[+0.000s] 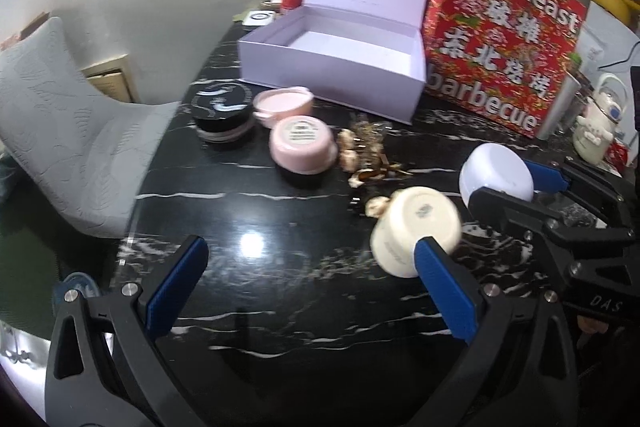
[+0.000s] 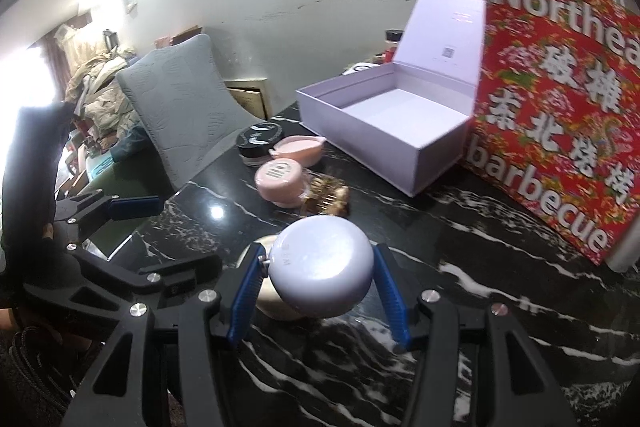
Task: Organize objects
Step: 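Grasp the cream jar with the left gripper while the right gripper holds the compact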
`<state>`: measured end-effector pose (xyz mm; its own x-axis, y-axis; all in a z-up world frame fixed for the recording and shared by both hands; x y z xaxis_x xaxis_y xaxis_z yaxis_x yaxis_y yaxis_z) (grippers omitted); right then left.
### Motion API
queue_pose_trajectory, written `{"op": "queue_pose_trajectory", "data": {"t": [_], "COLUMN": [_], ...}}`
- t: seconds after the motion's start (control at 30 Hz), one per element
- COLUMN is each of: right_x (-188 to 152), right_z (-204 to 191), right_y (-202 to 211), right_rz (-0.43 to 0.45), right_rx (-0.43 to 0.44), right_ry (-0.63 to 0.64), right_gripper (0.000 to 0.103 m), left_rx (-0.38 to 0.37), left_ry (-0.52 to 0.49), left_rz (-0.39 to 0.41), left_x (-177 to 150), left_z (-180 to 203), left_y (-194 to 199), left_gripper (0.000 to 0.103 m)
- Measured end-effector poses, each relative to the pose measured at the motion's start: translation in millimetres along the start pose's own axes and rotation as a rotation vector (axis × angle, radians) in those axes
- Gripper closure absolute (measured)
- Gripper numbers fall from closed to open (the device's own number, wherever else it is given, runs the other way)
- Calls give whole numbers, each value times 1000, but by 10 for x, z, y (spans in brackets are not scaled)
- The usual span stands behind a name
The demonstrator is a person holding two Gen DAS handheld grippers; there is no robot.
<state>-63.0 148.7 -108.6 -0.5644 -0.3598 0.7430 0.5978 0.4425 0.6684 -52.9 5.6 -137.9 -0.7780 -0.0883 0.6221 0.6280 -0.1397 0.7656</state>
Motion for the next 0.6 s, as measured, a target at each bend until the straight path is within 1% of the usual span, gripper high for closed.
{"op": "queue_pose_trajectory", "data": {"t": [0.07, 0.23, 0.4, 0.47, 0.53, 0.6], "right_x": [-40, -153, -267, -315, -357, -394], "right_z": [64, 182, 308, 361, 399, 429], "right_y": [25, 87, 120, 130, 139, 146], "right_rz": [-8, -19, -36, -45, -52, -56], "right_rx": [-8, -26, -42, -49, -46, -48], "right_ry": [-13, -33, -64, -77, -93, -102], "right_gripper": [47, 47, 47, 47, 47, 47], "left_rx": [-18, -36, -75, -87, -89, -84], "left_ry": [-11, -53, -80, -89, -104, -121], "left_rz": [-7, -15, -21, -25, -26, -31], "left_x": [-21, -53, -89, -105, -120, -132], "left_z": [74, 248, 422, 478, 538, 592], "left_y": [-9, -51, -131, -187, -246, -312], "left_gripper": [0, 0, 0, 2, 6, 7]}}
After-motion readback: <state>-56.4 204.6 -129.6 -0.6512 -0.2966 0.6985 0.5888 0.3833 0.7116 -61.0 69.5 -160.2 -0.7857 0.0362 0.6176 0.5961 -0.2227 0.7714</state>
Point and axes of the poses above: each gripper's, at about its wrist camera, not at the fingertips, and y roughly against the way its jaws point, z to its right, x to its top, the point moved 8 cm from there along -y, roughly the way its jaws point, and after that the axes turned 8 degrees about y, right-handed, at the moved point
